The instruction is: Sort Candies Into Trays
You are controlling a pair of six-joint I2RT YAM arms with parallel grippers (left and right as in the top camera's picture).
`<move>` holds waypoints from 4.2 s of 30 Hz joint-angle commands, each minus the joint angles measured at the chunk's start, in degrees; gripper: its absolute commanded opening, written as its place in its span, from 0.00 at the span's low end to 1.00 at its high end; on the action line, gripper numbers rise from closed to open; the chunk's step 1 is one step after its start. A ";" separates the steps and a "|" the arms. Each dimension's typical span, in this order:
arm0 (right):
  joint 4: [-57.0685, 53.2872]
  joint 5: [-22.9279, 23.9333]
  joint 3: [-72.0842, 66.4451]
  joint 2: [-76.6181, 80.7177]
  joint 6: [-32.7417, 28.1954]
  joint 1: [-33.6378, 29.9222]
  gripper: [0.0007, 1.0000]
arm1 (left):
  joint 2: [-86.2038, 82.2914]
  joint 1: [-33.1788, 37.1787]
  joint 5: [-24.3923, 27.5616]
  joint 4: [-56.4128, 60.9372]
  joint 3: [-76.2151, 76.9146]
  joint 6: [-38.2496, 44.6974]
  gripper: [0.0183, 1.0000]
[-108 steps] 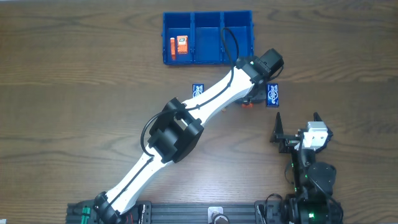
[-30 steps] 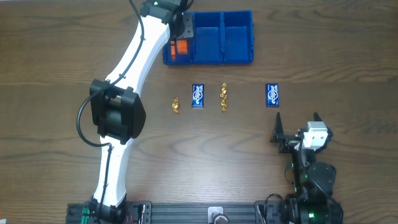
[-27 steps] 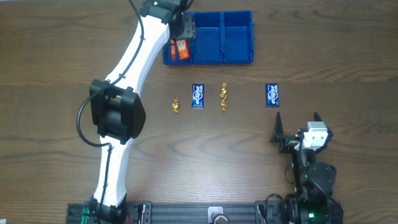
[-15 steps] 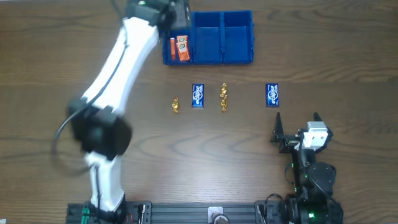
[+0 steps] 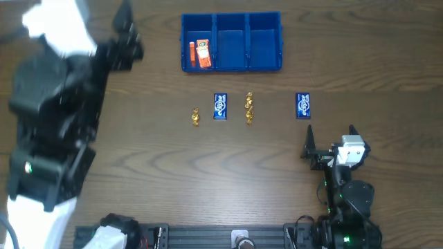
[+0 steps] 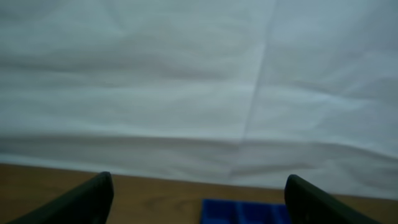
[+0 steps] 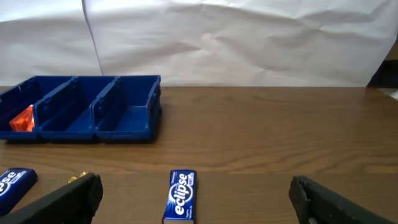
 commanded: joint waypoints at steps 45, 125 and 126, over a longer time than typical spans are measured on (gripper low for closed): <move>-0.11 -0.33 -0.24 -0.39 -0.44 -0.24 1.00 | -57.37 17.11 17.03 12.37 -75.45 6.34 1.00; -52.37 -4.35 80.13 113.07 5.22 0.90 1.00 | -57.37 17.11 17.03 12.35 -75.45 6.34 1.00; -52.00 -4.35 80.13 113.61 5.22 0.90 0.99 | -57.37 17.11 17.03 12.35 -75.45 6.34 1.00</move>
